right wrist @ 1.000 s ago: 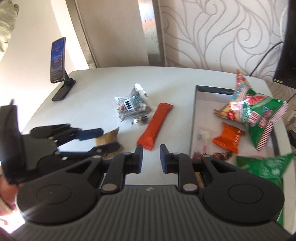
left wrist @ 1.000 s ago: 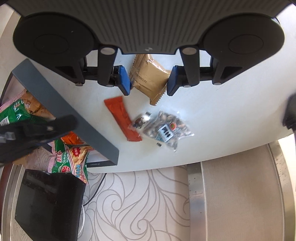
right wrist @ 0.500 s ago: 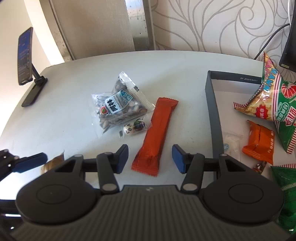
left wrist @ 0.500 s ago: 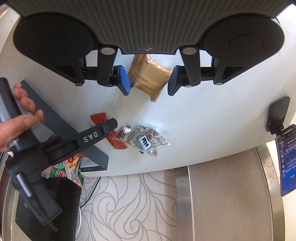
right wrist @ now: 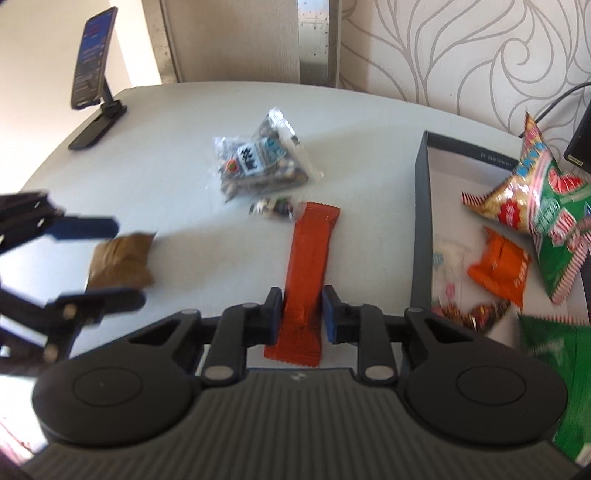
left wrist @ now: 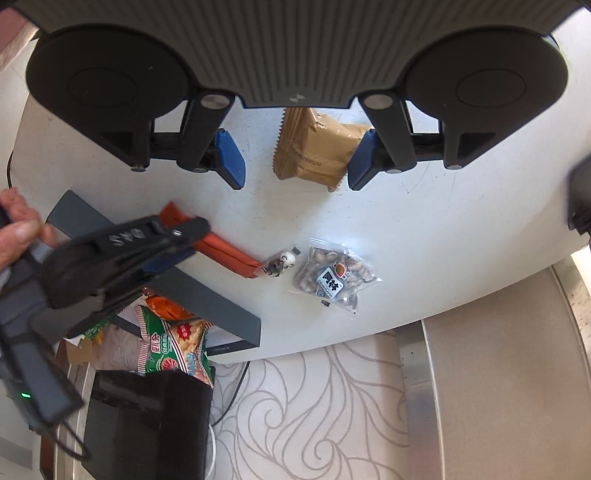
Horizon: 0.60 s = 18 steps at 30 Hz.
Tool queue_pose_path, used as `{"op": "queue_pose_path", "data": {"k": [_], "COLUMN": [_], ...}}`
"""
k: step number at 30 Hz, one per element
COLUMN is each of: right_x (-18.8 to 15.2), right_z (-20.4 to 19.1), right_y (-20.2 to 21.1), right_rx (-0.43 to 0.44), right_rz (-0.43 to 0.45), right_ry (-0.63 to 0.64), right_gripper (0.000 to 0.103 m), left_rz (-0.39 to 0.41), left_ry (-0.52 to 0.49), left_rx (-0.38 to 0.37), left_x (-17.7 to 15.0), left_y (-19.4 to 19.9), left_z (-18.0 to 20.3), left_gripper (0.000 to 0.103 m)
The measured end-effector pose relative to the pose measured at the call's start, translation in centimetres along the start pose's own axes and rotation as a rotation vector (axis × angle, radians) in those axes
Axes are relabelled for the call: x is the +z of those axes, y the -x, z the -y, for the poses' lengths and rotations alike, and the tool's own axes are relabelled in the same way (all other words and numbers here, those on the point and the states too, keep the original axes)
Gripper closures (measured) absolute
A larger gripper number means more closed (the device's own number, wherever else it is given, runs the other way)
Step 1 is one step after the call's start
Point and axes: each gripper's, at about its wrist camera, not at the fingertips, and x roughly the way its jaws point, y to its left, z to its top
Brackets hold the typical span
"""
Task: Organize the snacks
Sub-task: 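Move left gripper to the tan square packet while right gripper approaches the orange-red bar, then grasp the tan packet with left gripper while right gripper grasps the orange-red bar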
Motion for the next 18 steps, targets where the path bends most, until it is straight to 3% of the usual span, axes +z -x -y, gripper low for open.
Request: {"op": "queue_pose_path", "data": {"k": [10,13,16,18], "right_x": [-3.6,-3.5,-3.0,-2.6], "right_z": [-1.0,-1.2,-1.3,-1.3], "right_y": [2.7,2.7,2.5,2.1], "right_rx": [0.028,0.015,-0.019,-0.042], "right_rz": [-0.008,-0.008,0.001,0.010], "right_ry": [0.018,0.002,-0.021,-0.020], "right_gripper": [0.077,0.074,0.055,0.051], "left_rz": [-0.052,-0.055,-0.051,-0.052], "left_ry": [0.022,0.040,0.056,0.064], "left_rx": [0.012,0.030,0.053,0.066], "left_x": [-1.1,-1.5,-1.7,-1.7], "left_y": [-1.0,-1.0,-0.9,-0.8], "left_z": [-1.0,-0.7,-0.1,0.2], "left_gripper": [0.036,0.043,0.045,0.047]}}
